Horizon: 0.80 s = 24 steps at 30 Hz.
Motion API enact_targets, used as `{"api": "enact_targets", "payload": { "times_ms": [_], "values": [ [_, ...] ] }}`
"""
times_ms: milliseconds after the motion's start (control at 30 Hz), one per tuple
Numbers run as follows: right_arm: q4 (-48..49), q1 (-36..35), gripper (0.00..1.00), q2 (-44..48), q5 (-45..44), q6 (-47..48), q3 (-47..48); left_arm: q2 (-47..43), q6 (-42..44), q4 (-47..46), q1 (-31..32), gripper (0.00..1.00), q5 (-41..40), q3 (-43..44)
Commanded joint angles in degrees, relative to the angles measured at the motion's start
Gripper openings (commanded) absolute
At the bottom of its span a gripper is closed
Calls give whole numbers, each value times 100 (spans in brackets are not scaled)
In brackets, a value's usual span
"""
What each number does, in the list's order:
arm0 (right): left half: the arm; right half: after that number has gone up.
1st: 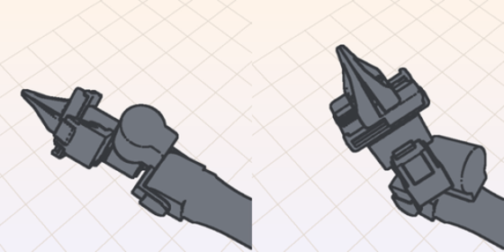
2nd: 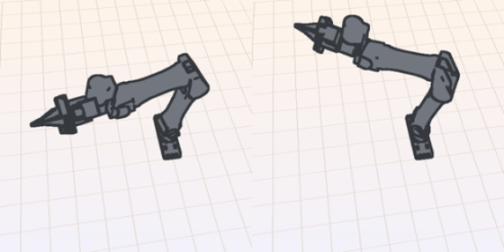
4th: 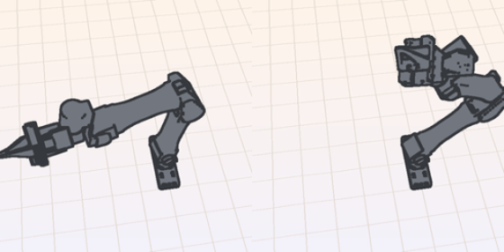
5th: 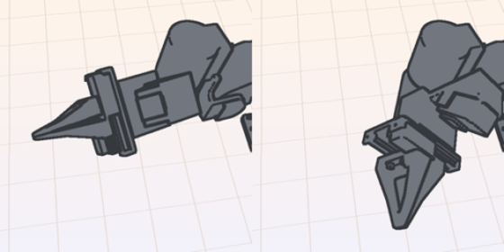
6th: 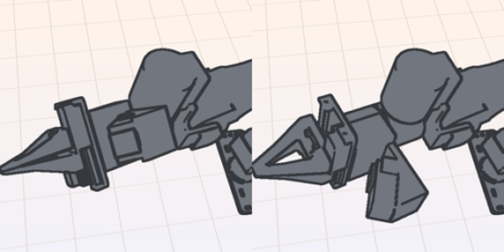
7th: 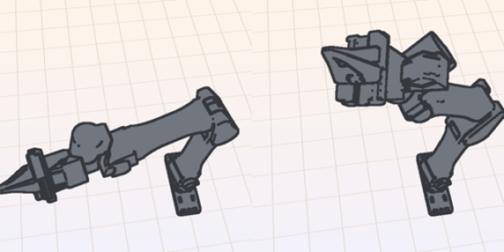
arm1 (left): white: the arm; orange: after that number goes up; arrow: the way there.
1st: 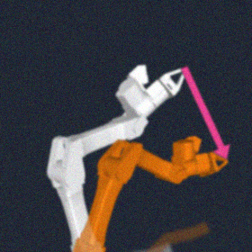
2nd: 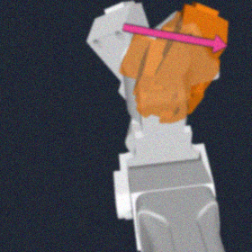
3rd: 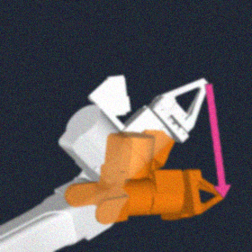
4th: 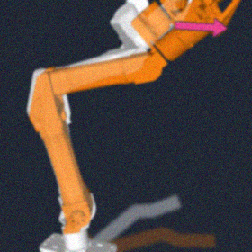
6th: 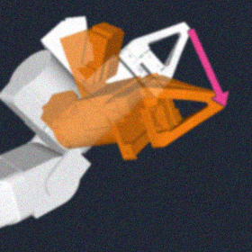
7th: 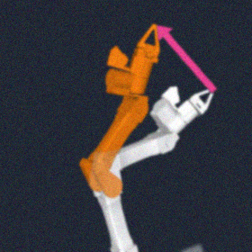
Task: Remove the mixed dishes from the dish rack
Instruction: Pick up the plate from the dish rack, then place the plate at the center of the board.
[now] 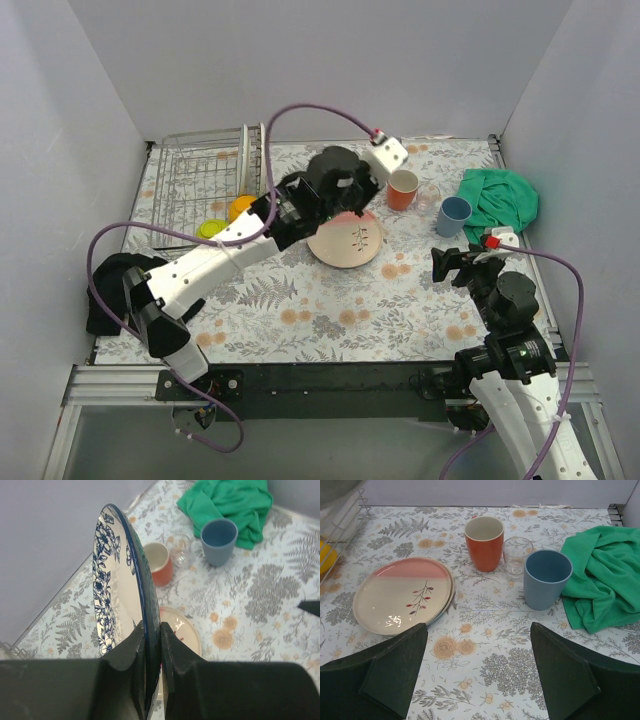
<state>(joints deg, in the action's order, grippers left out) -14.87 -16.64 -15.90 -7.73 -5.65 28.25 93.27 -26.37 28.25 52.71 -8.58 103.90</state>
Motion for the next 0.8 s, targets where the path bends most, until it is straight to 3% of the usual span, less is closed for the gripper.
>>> {"api": "enact_targets", "payload": {
  "times_ms": [0, 267, 767],
  "values": [
    [283, -23, 92, 140, -229, -32, -21, -65, 1002, -918, 582, 0, -1295, -466],
    [275, -23, 92, 316, -414, -77, -48, 331, 1415, -1375, 1215, 0, -2173, -1424],
    [266, -14, 92, 245, -414, -77, -48, 946, 1486, -2254, 1242, 0, -2473, -2629]
  ]
}}
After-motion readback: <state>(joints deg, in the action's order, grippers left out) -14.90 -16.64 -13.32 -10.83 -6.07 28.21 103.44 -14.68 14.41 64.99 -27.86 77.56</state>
